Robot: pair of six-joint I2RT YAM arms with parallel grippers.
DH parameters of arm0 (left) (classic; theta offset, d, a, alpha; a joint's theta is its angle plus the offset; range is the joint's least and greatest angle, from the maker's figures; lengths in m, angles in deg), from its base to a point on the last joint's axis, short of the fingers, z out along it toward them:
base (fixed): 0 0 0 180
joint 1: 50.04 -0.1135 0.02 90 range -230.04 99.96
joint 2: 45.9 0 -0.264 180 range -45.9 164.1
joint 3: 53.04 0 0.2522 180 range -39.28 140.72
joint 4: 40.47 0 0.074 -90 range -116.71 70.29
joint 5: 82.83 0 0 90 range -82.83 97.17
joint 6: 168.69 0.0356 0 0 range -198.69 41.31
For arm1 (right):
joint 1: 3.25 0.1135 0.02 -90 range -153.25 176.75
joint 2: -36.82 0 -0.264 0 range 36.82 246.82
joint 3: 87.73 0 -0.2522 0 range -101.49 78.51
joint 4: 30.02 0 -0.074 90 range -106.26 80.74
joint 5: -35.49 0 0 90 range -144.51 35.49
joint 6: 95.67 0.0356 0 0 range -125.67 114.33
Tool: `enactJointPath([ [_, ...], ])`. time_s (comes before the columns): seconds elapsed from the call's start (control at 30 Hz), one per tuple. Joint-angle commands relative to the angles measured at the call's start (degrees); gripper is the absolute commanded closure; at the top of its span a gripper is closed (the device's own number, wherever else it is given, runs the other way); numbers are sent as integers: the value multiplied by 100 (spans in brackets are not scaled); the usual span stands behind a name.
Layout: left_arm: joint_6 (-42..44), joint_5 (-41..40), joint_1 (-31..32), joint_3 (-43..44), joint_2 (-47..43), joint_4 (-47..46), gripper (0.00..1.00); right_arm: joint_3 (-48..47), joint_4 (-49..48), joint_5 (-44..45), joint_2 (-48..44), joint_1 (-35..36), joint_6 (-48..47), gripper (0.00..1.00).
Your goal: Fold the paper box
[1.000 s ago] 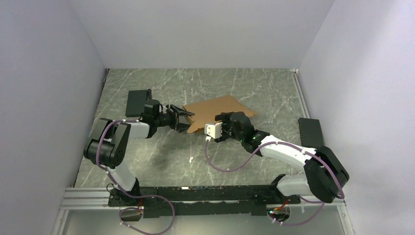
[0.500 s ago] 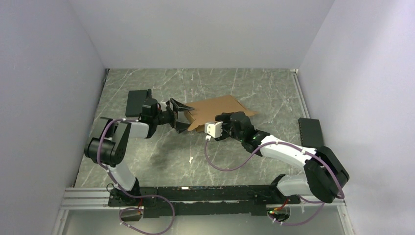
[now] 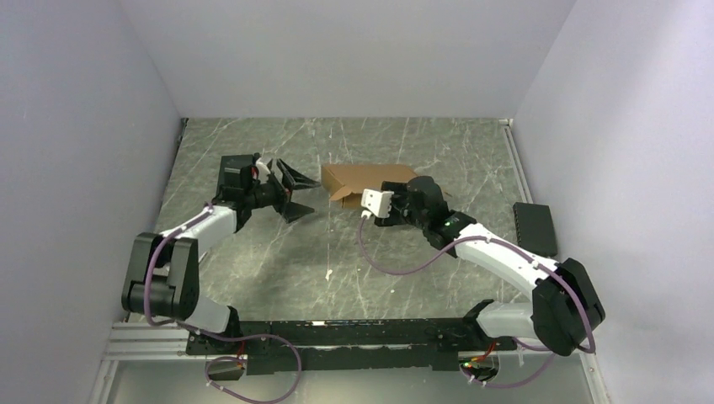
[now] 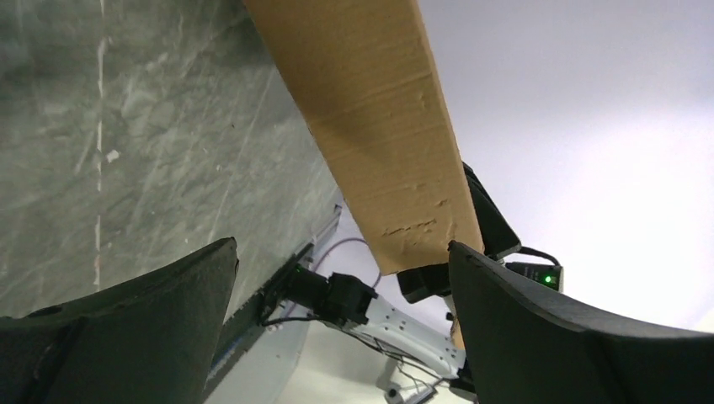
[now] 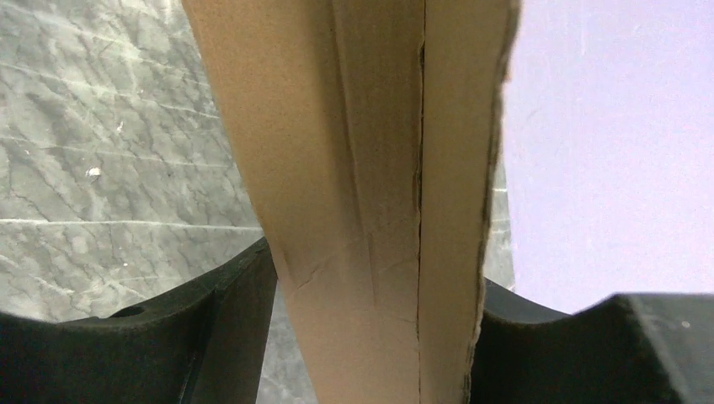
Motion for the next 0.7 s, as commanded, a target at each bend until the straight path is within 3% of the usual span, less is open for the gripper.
enactJointPath([
  [0.0,1176,-490,-176,448,-671,1239,0,-633,424,-507,-233,-246,676,47],
  [0.17,1668,-933,-219,643,-1037,1821,0,-1124,943,-932,-148,-531,1264,48],
  [0.67,1914,-902,-256,393,-1182,1641,1,-2710,2423,-2537,610,-1330,3296,49],
])
